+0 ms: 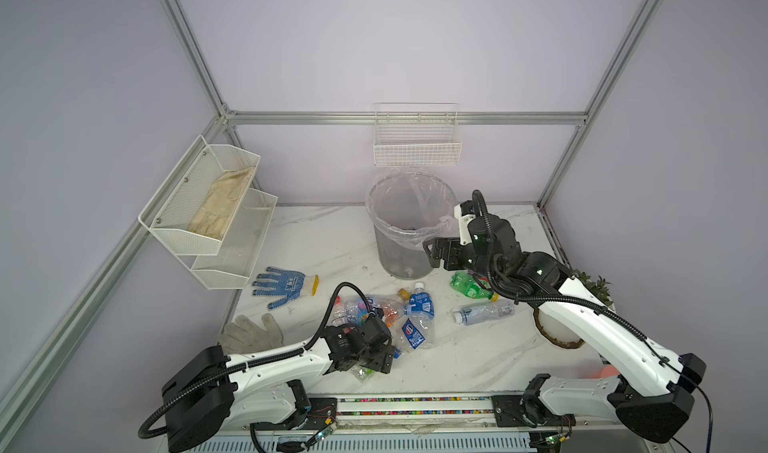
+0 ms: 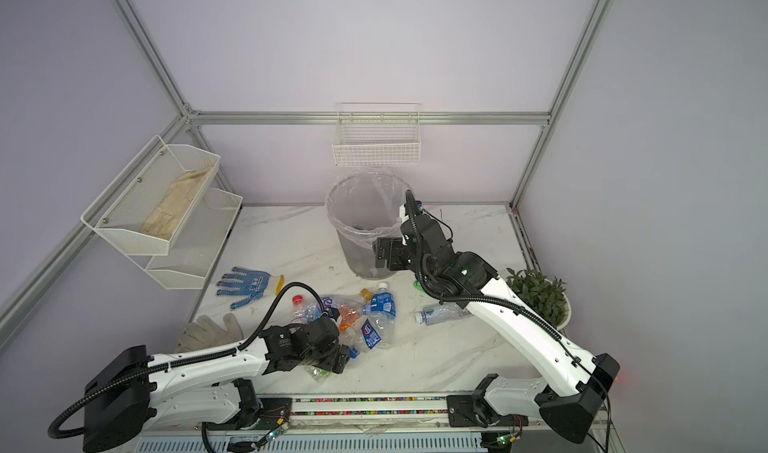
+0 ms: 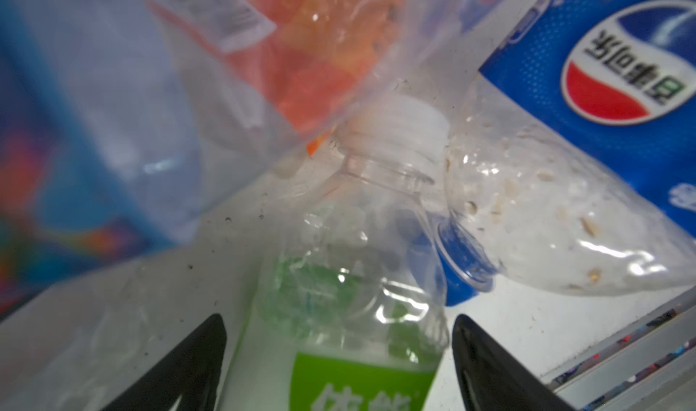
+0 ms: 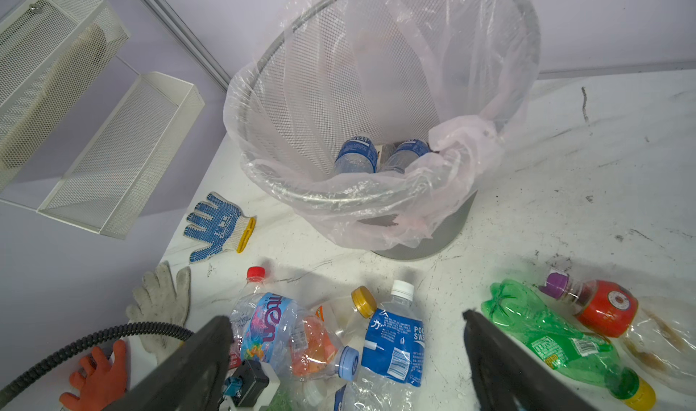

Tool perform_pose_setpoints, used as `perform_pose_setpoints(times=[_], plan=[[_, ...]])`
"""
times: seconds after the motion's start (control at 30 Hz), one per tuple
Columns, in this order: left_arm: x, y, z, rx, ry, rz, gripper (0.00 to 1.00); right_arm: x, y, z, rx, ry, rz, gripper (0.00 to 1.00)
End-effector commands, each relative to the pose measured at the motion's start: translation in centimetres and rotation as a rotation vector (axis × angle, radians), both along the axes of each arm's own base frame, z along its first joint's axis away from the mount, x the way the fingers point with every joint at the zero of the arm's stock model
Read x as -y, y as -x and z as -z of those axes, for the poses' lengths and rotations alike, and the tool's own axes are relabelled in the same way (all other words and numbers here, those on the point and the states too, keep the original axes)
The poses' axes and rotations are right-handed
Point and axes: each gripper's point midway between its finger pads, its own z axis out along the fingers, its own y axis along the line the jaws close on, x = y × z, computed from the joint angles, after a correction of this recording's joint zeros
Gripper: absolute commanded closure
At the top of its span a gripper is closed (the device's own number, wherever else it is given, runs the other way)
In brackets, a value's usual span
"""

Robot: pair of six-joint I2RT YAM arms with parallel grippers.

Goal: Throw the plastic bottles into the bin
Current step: 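Close the left gripper on the green-labelled clear bottle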

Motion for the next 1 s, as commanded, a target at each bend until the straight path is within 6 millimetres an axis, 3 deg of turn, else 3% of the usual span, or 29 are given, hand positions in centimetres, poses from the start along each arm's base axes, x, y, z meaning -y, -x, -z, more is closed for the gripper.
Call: perform_pose_setpoints(times=[0.0, 0.1, 0.2, 0.4, 0.97], plan=[[0.2, 0.2, 0.5, -0.022, -0.008, 0.01, 0.13, 0.5, 0.2, -0.8, 0.025, -0.021, 0.017, 0.03], [0.2, 0.2, 0.8, -0.034, -0.032, 0.017, 0.21, 0.6, 0.2, -0.7, 0.023, -0.02, 0.019, 0.03], [0.2, 0.2, 0.7, -0.036, -0.052, 0.023, 0.35, 0.7, 0.3, -0.7, 0.022, -0.021, 0.022, 0.03], [0.3, -0.1, -0.6, -0.008, -0.058, 0.032, 0.55, 0.9, 0.5, -0.6, 0.023, -0.022, 0.023, 0.03], [1.9, 0.0, -7.1, 0.105, 0.005, 0.097, 0.59, 1.2, 0.8, -0.8, 0.025, -0.034, 0.027, 0.03]])
